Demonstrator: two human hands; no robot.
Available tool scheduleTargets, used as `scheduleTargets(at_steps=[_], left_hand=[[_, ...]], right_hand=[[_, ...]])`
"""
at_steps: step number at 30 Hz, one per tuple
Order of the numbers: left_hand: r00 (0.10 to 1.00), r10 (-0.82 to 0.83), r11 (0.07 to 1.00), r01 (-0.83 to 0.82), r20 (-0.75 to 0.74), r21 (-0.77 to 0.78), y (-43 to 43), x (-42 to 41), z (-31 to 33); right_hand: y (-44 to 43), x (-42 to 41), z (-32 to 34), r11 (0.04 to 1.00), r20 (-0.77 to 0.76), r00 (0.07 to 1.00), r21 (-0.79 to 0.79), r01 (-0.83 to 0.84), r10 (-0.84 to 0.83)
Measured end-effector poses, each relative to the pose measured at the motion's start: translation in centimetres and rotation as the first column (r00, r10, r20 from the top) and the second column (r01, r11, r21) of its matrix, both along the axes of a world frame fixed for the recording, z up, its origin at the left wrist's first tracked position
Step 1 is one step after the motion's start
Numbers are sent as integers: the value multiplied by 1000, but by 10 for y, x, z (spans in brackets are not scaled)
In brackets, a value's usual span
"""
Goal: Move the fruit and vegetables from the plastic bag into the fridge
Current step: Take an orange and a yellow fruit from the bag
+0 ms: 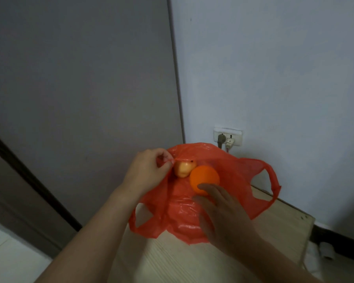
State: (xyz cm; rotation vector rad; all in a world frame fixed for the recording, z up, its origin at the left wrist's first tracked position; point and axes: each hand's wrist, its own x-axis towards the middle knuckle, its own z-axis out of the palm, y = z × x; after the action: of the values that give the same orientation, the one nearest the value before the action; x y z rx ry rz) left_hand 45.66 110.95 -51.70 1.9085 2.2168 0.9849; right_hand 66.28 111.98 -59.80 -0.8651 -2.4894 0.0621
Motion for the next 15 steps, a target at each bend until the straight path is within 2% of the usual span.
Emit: scheduleTargets(at_steps=[2,4,6,10,15], left_hand=[[1000,4,1000,-4,0,1,-1,2,0],[1000,4,1000,-4,15,0,-1,3,1],[1000,2,1000,-2,28,5,-1,3,1],[1000,7,1000,-7,27,15,-3,4,1],[1000,-9,1000,10,26,-12,-4,6,-1]], right_hand=[[2,-1,3,999,-71,997,-27,21,-23],[11,-6,4,998,-76,996,-27,54,-55],[20,-17,6,995,-34,994,-20,102,-103],[30,-33,6,959,101,971,-169,230,-215],[29,-30,-6,976,12,976,-36,217,-217]])
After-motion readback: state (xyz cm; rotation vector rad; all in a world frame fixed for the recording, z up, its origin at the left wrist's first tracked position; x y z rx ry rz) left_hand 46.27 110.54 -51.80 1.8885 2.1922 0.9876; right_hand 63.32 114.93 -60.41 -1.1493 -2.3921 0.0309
